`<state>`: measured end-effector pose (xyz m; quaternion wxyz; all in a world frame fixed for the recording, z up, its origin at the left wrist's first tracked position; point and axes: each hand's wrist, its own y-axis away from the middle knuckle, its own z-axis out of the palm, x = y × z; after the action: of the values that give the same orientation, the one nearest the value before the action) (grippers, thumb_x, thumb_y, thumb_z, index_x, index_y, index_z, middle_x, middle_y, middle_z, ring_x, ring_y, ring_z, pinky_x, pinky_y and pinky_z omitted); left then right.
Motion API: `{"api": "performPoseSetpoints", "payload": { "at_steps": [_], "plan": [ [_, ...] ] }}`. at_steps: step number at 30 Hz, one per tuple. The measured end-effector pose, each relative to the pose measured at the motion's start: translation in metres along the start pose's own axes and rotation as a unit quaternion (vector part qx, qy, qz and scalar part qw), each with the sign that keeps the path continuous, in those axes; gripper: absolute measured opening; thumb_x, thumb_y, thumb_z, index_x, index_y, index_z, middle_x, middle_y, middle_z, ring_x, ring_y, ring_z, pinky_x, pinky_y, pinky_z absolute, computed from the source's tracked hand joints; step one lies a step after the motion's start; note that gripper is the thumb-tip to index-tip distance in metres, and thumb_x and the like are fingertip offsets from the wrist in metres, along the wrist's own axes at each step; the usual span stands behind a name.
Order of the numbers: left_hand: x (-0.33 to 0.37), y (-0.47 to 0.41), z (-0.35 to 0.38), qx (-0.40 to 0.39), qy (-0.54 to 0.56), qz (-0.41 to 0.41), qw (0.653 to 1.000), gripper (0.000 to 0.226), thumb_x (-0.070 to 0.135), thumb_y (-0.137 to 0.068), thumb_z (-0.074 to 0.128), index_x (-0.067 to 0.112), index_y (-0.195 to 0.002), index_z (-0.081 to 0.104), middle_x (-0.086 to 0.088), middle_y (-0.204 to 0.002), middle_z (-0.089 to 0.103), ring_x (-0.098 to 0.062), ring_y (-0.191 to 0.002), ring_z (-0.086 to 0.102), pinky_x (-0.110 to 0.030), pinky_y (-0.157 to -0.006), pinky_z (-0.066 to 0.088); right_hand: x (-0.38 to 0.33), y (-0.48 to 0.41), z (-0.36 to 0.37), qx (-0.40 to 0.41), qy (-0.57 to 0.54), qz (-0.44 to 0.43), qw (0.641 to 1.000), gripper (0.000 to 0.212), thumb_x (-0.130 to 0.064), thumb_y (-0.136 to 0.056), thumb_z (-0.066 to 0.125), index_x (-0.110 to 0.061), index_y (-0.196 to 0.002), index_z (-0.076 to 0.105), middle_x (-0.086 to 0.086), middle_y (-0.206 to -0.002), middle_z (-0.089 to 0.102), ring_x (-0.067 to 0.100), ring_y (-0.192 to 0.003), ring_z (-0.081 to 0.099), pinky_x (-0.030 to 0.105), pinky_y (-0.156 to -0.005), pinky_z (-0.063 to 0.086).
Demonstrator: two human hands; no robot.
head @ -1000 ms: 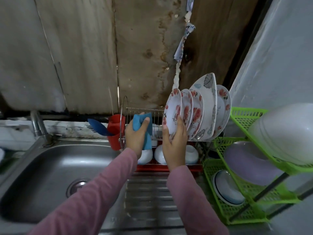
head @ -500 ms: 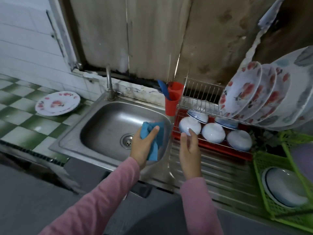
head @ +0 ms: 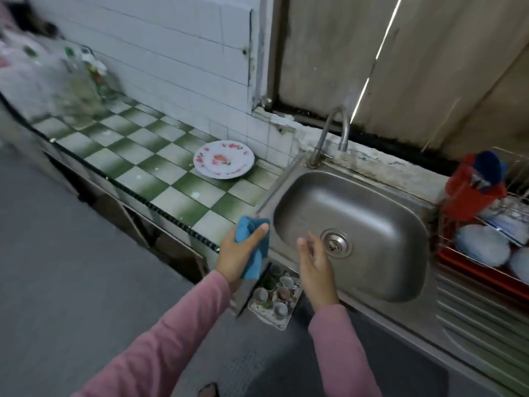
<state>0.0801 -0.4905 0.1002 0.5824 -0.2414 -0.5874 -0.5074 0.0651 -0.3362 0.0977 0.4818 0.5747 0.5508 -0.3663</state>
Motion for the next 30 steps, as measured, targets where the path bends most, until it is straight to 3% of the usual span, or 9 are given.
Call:
{"api": "performPoseSetpoints", "payload": {
  "at_steps": [2,8,15,19,25,28,30],
  "plan": [
    [0.010,-0.014,-0.041,0.013,-0.007,0.000,1.000,0.033,0.036,-0.083,0.077,0.029,-0.114,0.067,-0.011,-0.108,0.071,-0.033,-0.094,0.068,-0.053,-0.082,0.056,-0.013,-0.006,0.041,-0.010,-0.002,-0.004,1.000,0.047,-0.037,-0.104,0.045,-0.019,-0.147,0.041,-0.007,-0.132,0.050,0.005,-0.116,0.047,0.018,-0.094,0.032],
    [0.039,-0.052,-0.124,0.059,-0.003,0.000,0.998,0.030,0.030,-0.087,0.073,0.020,-0.114,0.065,-0.013,-0.101,0.069,-0.025,-0.081,0.066,-0.034,-0.066,0.058,-0.038,-0.031,0.135,-0.047,0.005,0.012,0.999,0.043,-0.039,-0.104,0.043,-0.021,-0.144,0.043,-0.005,-0.134,0.050,0.009,-0.119,0.047,0.024,-0.096,0.034],
    [0.053,-0.119,-0.184,0.080,0.004,-0.030,0.996,0.033,0.031,-0.088,0.071,0.023,-0.119,0.060,-0.014,-0.108,0.065,-0.028,-0.087,0.064,-0.033,-0.063,0.057,-0.041,-0.081,0.205,-0.069,0.023,0.060,0.996,0.043,-0.038,-0.105,0.043,-0.021,-0.144,0.043,-0.004,-0.131,0.051,0.012,-0.116,0.048,0.027,-0.095,0.034],
    [0.068,-0.175,-0.204,0.081,0.036,-0.055,0.995,0.035,0.029,-0.087,0.073,0.020,-0.119,0.062,-0.022,-0.114,0.064,-0.035,-0.089,0.066,-0.047,-0.071,0.060,-0.038,-0.127,0.238,-0.049,0.035,0.095,0.994,0.039,-0.038,-0.104,0.043,-0.021,-0.139,0.046,-0.004,-0.126,0.055,0.017,-0.118,0.051,0.032,-0.099,0.037],
    [0.100,-0.266,-0.222,0.055,0.018,-0.086,0.995,0.038,0.033,-0.091,0.066,0.016,-0.123,0.056,-0.016,-0.103,0.062,-0.029,-0.078,0.065,-0.035,-0.057,0.058,-0.046,-0.216,0.282,0.000,0.008,0.138,0.990,0.040,-0.034,-0.105,0.044,-0.019,-0.143,0.043,-0.004,-0.122,0.051,0.014,-0.110,0.046,0.028,-0.092,0.034],
    [0.111,-0.305,-0.225,0.052,0.019,-0.106,0.993,0.031,0.030,-0.093,0.063,0.014,-0.119,0.054,-0.013,-0.095,0.060,-0.026,-0.072,0.063,-0.033,-0.055,0.057,-0.044,-0.256,0.299,0.028,0.005,0.178,0.984,0.040,-0.034,-0.104,0.045,-0.019,-0.141,0.044,-0.001,-0.125,0.051,0.018,-0.112,0.047,0.035,-0.099,0.040],
    [0.116,-0.330,-0.227,0.046,0.013,-0.121,0.992,0.033,0.031,-0.094,0.063,0.014,-0.121,0.053,-0.014,-0.095,0.060,-0.028,-0.075,0.063,-0.038,-0.060,0.059,-0.041,-0.281,0.309,0.062,-0.009,0.213,0.975,0.041,-0.038,-0.101,0.048,-0.019,-0.137,0.047,0.006,-0.130,0.054,0.024,-0.116,0.051,0.043,-0.104,0.044]
  ]
}}
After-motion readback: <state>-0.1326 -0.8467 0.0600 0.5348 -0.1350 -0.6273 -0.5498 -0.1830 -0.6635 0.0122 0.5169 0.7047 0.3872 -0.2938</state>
